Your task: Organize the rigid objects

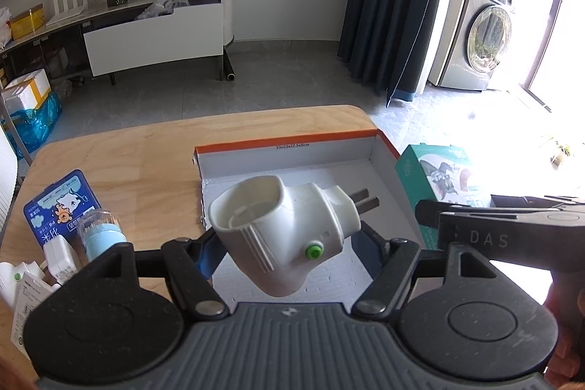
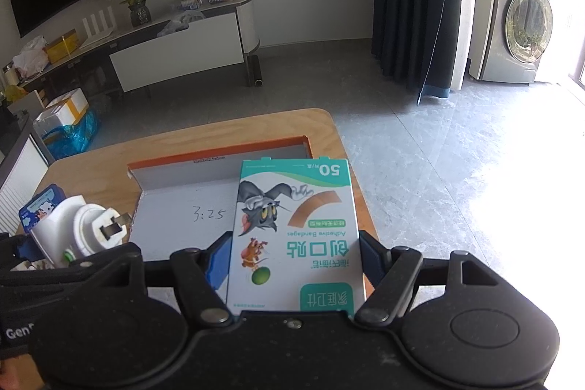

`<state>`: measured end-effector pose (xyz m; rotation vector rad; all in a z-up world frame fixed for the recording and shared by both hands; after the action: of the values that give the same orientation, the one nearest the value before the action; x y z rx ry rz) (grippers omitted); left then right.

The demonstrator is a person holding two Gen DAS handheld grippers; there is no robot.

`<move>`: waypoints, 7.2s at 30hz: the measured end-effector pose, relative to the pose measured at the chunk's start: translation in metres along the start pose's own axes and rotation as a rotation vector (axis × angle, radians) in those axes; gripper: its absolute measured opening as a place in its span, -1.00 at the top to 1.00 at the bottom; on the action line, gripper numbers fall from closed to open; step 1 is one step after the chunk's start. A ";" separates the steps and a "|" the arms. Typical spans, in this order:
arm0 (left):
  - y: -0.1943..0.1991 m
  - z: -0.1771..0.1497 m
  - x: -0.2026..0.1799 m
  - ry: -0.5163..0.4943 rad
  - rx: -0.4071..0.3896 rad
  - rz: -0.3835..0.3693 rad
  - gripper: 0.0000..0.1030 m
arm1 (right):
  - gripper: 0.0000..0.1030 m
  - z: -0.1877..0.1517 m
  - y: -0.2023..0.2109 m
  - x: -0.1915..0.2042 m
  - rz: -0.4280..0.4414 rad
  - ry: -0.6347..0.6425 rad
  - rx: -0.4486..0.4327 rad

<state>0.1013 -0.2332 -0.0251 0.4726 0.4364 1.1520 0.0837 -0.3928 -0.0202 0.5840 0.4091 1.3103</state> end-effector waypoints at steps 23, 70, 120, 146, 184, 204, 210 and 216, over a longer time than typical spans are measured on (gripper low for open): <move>-0.029 0.000 -0.008 0.028 0.050 -0.039 -0.45 | -0.62 0.017 -0.008 -0.008 -0.022 -0.028 -0.046; 0.049 -0.013 0.074 0.024 -0.003 0.104 -0.78 | -0.65 -0.018 0.046 0.077 0.088 0.027 -0.032; 0.060 -0.080 0.202 0.114 0.040 0.208 -0.77 | -0.65 -0.066 0.022 0.182 0.236 0.141 0.070; 0.064 -0.074 0.208 0.174 -0.020 0.165 -0.16 | -0.65 -0.045 -0.027 0.216 0.326 0.180 0.081; 0.084 -0.048 0.200 0.201 -0.092 0.209 -0.16 | -0.10 -0.041 0.002 0.227 0.339 0.172 0.029; 0.105 -0.052 0.150 0.157 -0.090 0.200 -0.16 | -0.10 -0.044 0.062 0.180 0.263 0.087 -0.014; 0.105 -0.052 0.139 0.145 -0.091 0.184 -0.16 | -0.10 -0.045 0.070 0.169 0.250 0.076 -0.023; 0.106 -0.052 0.132 0.141 -0.093 0.174 -0.16 | -0.10 -0.045 0.075 0.161 0.242 0.072 -0.030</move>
<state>0.0379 -0.0679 -0.0194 0.3548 0.4687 1.3735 0.0339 -0.2174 -0.0028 0.5755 0.3852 1.5703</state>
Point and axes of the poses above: each gripper's, at about its wrist camera, not at the fingertips, and y roughly against the way its jaws point, x to its left, z to its top, the point moved 6 cm from there along -y, roughly the way its jaws point, and after that the axes turned 10 degrees about -x, right-handed, at the moved point
